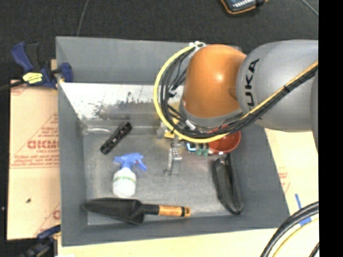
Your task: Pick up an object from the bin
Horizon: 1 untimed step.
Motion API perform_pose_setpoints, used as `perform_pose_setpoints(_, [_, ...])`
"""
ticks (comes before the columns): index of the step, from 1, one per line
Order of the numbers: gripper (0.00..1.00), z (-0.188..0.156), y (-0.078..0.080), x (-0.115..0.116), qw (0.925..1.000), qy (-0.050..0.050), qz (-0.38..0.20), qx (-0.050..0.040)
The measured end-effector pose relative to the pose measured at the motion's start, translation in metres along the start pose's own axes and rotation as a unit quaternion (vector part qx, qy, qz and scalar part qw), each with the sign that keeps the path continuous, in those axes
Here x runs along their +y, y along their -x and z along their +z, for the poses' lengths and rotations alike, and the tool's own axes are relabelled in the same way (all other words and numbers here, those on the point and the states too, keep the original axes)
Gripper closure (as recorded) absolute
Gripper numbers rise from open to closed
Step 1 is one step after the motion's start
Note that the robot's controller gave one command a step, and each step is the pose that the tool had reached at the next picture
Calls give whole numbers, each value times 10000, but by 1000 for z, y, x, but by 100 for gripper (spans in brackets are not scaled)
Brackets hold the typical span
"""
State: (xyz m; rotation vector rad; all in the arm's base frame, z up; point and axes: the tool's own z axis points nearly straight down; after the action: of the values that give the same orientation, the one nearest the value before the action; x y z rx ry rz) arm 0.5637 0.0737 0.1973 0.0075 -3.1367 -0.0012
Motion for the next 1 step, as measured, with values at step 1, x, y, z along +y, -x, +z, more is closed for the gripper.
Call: perform_pose_setpoints(1, [0,-5,2,0,10000,4,17,-42])
